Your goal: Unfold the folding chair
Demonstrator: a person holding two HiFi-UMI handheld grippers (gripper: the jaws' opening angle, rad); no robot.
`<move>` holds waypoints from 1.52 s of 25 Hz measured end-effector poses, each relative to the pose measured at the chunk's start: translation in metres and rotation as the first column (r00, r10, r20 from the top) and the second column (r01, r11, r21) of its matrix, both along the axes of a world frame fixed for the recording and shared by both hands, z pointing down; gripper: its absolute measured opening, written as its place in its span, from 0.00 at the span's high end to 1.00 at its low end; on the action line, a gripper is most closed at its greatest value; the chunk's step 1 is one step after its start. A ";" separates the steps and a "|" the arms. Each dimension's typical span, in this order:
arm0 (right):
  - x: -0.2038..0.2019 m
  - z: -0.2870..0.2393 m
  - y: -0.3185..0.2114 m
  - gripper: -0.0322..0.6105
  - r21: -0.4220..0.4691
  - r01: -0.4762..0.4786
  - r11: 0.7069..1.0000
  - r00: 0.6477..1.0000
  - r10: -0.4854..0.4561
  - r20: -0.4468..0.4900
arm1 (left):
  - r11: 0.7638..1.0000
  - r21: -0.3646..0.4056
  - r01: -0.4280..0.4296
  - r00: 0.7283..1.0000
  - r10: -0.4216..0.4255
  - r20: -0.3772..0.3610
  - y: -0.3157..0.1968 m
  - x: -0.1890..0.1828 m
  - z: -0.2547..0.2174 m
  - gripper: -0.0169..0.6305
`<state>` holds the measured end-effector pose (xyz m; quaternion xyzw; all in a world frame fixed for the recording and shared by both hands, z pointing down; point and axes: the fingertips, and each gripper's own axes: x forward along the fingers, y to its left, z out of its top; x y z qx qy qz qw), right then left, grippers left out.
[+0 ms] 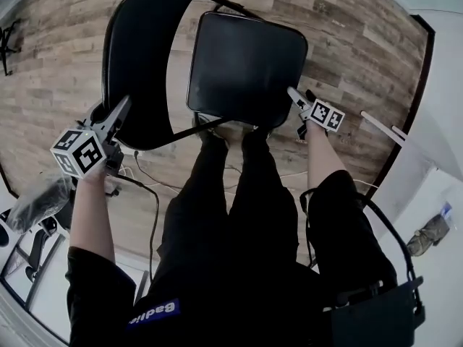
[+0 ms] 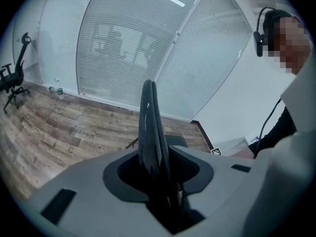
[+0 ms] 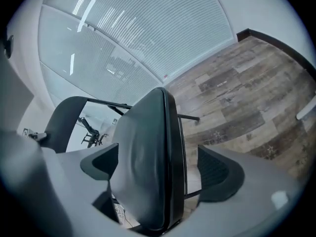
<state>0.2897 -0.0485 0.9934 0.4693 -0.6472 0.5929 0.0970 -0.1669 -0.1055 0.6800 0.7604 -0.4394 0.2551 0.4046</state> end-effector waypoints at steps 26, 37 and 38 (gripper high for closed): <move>-0.100 -0.353 0.075 0.27 0.196 0.190 0.962 0.978 -0.202 0.046 | 0.967 0.242 0.079 0.995 -0.060 -0.086 0.063 -0.007 -0.190 0.74; -0.160 -0.482 0.081 0.45 0.427 0.243 0.871 0.936 -0.326 0.132 | 0.930 0.357 -0.089 0.945 0.192 -0.265 0.122 0.108 -0.283 0.75; -0.167 -0.494 0.082 0.47 0.451 0.247 0.857 0.931 -0.339 0.135 | 0.925 0.369 -0.095 0.939 0.206 -0.275 0.124 0.113 -0.291 0.75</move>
